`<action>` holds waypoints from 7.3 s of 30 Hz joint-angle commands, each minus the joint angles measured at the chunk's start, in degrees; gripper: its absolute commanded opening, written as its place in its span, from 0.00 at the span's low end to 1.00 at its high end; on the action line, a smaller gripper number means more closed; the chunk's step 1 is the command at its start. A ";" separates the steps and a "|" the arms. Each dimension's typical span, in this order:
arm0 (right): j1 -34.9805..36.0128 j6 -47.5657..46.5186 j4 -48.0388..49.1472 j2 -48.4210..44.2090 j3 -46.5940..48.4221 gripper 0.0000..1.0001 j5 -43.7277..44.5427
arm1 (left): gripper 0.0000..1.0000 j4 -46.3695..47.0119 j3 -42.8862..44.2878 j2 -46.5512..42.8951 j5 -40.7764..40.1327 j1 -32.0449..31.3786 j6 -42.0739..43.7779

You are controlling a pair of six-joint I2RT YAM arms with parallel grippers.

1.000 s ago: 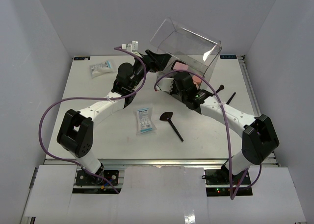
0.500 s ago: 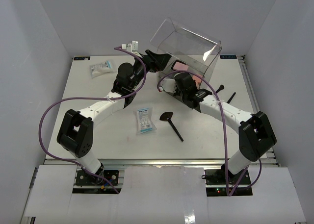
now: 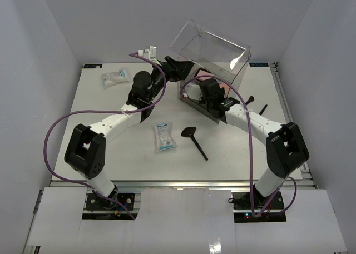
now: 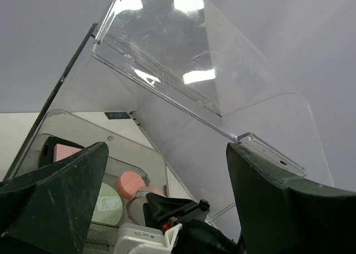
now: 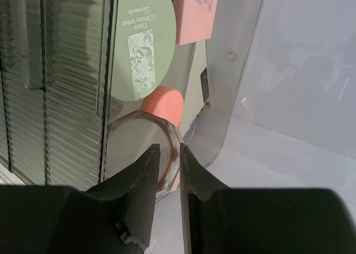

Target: Organize the makeup

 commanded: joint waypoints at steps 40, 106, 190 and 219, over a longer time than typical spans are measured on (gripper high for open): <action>-23.27 33.54 -10.32 -43.10 -26.01 0.31 -73.82 | 0.88 -12.79 -23.47 -5.57 3.65 0.70 -7.28; -40.35 34.83 -8.23 -47.10 -32.02 0.59 -82.44 | 0.65 5.57 -24.70 6.01 19.13 1.93 -13.76; -48.30 74.41 -13.84 4.57 0.18 0.14 -37.47 | 0.98 -51.51 -33.64 -57.00 3.47 6.24 25.42; -44.17 73.24 -16.91 17.31 8.61 0.44 -26.81 | 0.98 -51.51 -33.78 -56.13 3.16 6.24 25.33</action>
